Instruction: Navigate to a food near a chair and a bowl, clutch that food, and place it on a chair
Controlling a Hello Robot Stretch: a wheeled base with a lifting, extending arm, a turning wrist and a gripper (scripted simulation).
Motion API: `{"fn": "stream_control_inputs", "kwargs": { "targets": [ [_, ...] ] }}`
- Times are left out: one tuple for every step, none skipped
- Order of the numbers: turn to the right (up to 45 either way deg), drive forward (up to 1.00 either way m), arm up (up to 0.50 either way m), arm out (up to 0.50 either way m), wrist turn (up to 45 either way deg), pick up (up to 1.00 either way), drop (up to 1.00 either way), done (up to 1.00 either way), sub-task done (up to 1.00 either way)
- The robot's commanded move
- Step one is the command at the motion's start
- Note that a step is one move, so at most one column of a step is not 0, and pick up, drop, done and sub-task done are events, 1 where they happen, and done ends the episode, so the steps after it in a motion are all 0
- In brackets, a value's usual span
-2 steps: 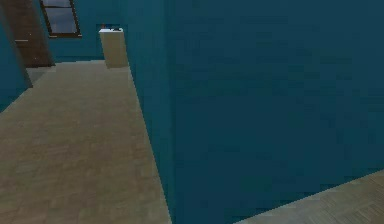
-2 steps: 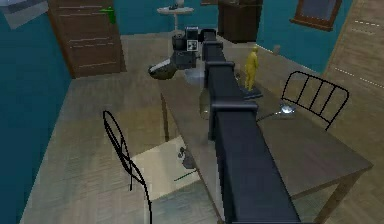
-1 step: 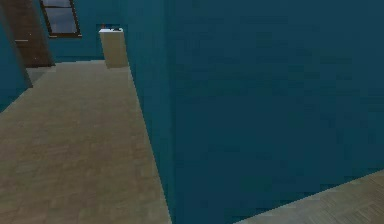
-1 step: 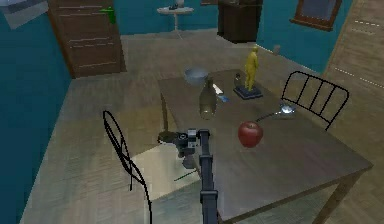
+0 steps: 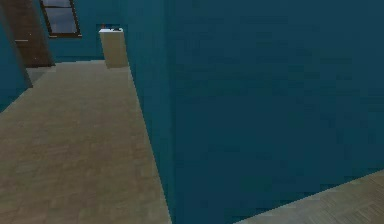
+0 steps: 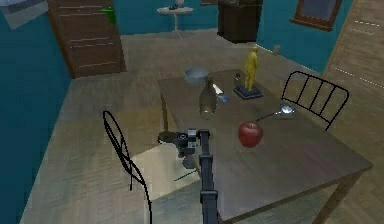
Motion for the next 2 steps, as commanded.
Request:
{"fn": "stream_control_inputs", "kwargs": {
  "targets": [
    [0.0,0.0,0.0,0.0,0.0,0.0,1.0,0.0,0.0],
    [0.0,0.0,0.1,0.0,0.0,0.0,0.0,0.0,0.0]
  ]
}}
